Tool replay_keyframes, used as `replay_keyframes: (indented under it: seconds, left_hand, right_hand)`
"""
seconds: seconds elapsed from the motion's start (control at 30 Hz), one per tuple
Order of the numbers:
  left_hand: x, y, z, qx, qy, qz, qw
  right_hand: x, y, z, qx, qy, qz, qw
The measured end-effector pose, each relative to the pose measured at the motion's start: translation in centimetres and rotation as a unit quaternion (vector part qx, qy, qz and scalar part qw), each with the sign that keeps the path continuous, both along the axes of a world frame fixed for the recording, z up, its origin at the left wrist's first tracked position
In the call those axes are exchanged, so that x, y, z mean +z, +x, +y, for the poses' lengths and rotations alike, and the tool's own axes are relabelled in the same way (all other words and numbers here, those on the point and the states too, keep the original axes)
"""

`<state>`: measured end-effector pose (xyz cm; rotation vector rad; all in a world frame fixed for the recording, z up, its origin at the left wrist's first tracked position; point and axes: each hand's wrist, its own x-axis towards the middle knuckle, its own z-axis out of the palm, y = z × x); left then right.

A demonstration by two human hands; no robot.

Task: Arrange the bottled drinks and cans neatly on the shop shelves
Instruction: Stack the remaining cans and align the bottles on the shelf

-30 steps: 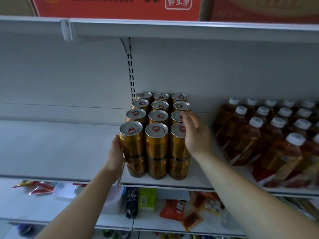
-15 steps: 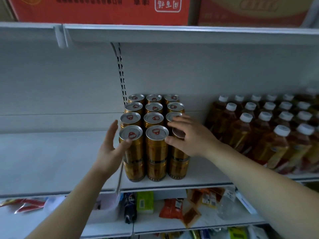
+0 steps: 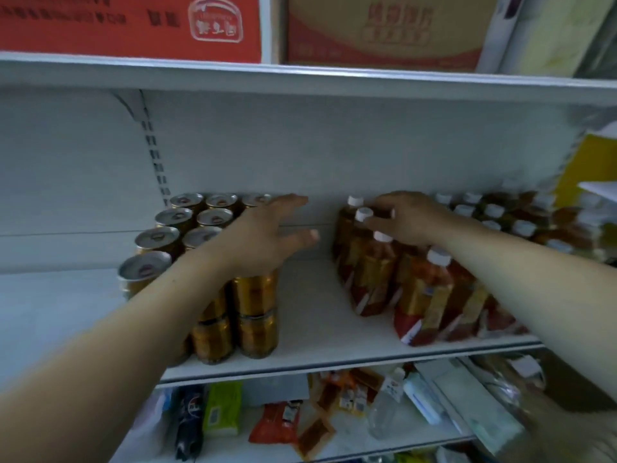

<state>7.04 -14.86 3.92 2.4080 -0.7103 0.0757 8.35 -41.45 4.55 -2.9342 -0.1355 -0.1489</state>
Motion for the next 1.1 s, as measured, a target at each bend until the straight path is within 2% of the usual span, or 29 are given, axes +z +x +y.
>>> replay_keyframes:
  seconds: [0.2,0.37,0.53,0.73,0.83,0.93,1.1]
  left_hand:
    - [-4.4,1.0,-13.1,0.008,-0.112,0.089,0.990]
    - [-9.0,3.2,-16.4,0.031,-0.251,0.141,0.957]
    - [-10.8,2.9,-17.4,0.042,-0.365,0.212,0.905]
    - [-9.3,5.2,-18.2,0.149,-0.431,0.308,0.835]
    - [-9.7,6.2,-18.7,0.109,-0.469,0.349,0.804]
    - [-9.9,7.3,-18.6,0.089,-0.512,0.353,0.778]
    - [-10.4,8.3,-19.2,0.078,-0.575,0.394,0.713]
  right_hand:
    - [-0.8,0.7,-10.0,-0.018,-0.024,0.039,0.999]
    - [-2.8,1.4,-13.4,-0.045,-0.032,0.091,0.994]
    - [-3.5,1.8,-13.4,-0.050,-0.023,0.094,0.994]
    - [-2.9,4.5,-14.4,-0.067,-0.028,0.060,0.996]
    - [-2.7,5.8,-15.4,-0.086,-0.035,0.098,0.991]
    - [-2.5,6.9,-15.5,-0.081,-0.055,0.118,0.988]
    - [-3.0,7.4,-15.9,-0.065,-0.007,0.149,0.987]
